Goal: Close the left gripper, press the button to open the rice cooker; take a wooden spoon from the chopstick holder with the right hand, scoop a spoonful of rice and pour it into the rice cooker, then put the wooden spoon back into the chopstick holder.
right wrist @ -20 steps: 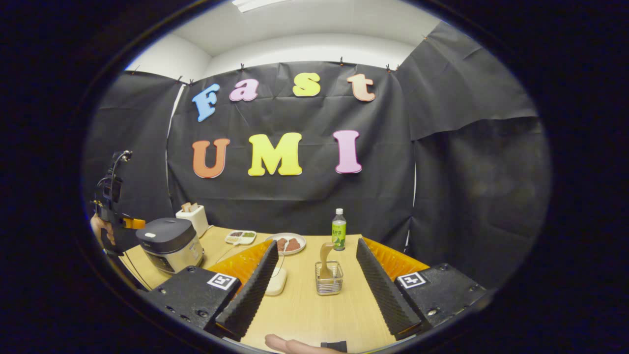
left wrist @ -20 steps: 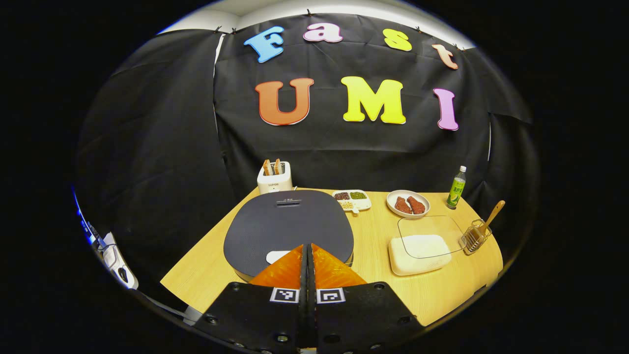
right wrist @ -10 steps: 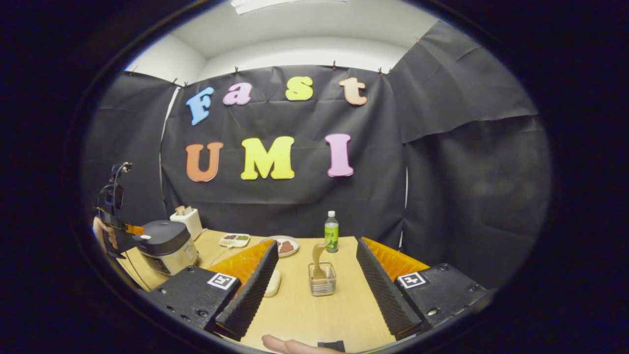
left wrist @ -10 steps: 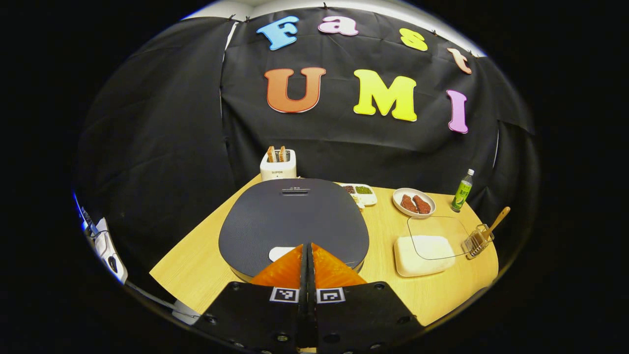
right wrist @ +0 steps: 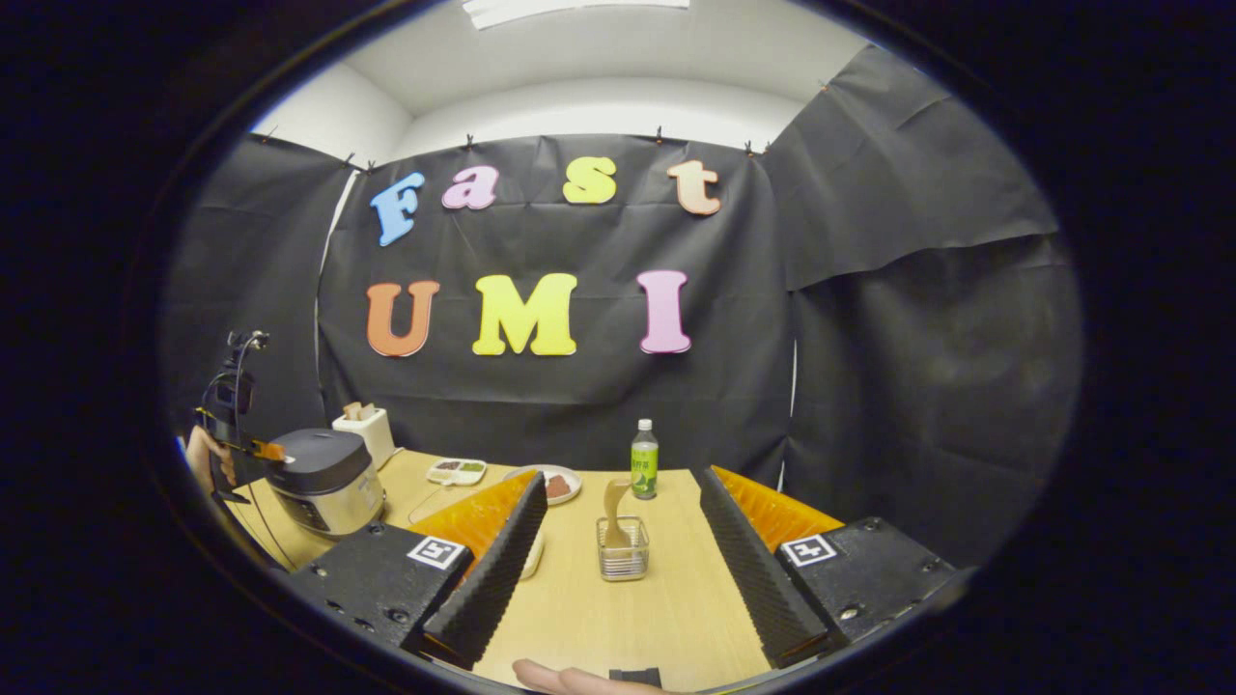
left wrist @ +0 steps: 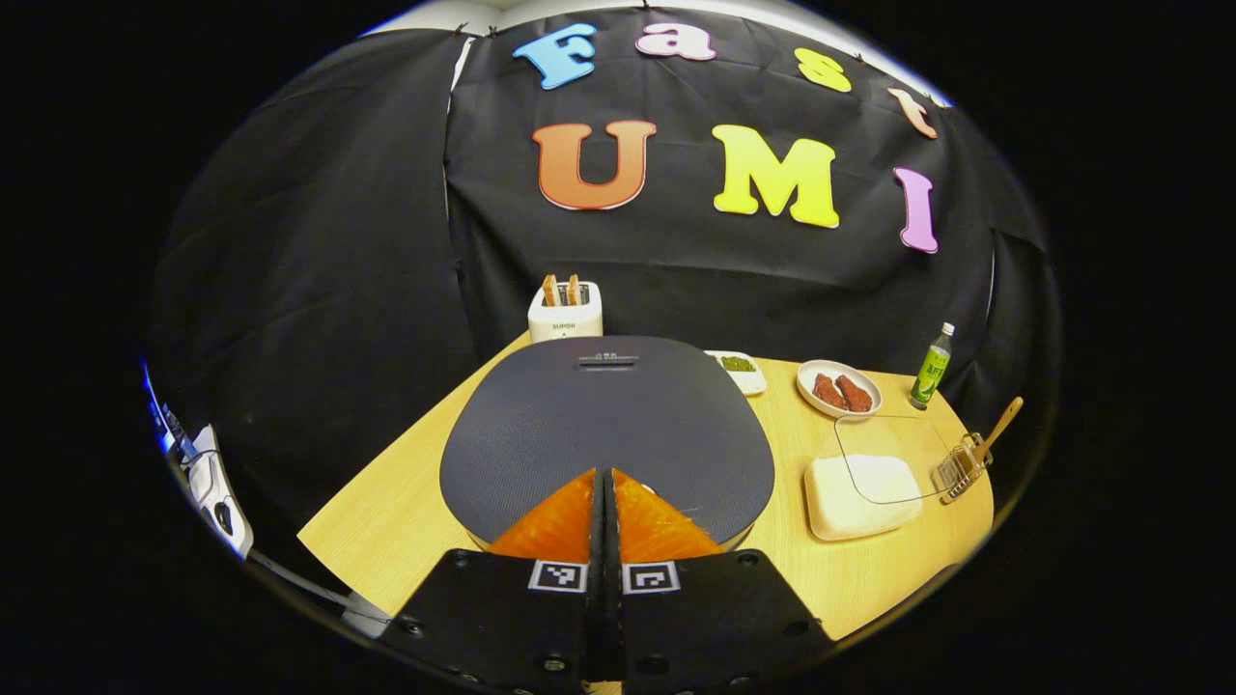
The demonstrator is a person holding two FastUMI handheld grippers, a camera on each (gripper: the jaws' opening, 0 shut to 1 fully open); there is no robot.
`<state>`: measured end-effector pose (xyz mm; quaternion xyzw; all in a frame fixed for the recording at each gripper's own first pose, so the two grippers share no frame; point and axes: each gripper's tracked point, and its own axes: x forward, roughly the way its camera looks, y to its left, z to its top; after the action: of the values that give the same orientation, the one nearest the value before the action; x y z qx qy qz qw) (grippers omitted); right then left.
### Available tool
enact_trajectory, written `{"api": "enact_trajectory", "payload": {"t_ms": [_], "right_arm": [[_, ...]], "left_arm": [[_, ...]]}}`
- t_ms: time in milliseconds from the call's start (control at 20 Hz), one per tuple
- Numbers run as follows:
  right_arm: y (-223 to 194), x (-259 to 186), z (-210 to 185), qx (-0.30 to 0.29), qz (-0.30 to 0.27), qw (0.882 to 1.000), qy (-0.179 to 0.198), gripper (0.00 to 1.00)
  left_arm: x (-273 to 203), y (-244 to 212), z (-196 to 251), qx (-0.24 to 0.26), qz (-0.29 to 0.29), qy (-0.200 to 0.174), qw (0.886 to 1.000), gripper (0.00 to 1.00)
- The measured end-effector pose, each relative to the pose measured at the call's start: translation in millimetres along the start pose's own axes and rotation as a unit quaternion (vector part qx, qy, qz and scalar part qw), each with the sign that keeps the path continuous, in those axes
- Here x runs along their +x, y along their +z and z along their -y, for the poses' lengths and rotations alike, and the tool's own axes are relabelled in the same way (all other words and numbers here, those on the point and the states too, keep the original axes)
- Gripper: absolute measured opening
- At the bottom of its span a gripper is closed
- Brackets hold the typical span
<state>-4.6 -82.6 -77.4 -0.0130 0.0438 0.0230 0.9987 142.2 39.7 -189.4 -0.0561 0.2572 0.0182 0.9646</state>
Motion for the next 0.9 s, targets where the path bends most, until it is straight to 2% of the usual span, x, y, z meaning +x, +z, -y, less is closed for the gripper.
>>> {"api": "enact_trajectory", "payload": {"t_ms": [100, 350, 600, 850, 900], "right_arm": [[4.8, -4.2, 2.1, -0.003, 0.006, 1.0, -0.006, 1.0], [13.6, -13.6, -4.0, -0.011, 0.021, 1.0, 0.004, 1.0], [12.5, -12.5, -6.5, -0.016, 0.016, 1.0, 0.007, 1.0], [12.9, -15.1, -2.3, -0.02, 0.018, 1.0, 0.005, 1.0], [13.8, -15.1, 1.2, -0.019, 0.02, 1.0, -0.001, 1.0]], "left_arm": [[-0.2, 1.7, -0.9, -0.015, -0.009, -0.001, 1.0, 0.0], [3.3, -2.4, 0.3, -0.029, -0.026, -0.006, 0.999, 0.0], [-5.0, 5.1, 1.8, -0.004, -0.014, -0.009, 1.0, 0.0], [-46.8, 56.3, 3.0, 0.023, 0.073, 0.014, 0.997, 0.0], [-55.6, 68.3, 11.0, 0.025, 0.094, 0.003, 0.995, 0.0]]}}
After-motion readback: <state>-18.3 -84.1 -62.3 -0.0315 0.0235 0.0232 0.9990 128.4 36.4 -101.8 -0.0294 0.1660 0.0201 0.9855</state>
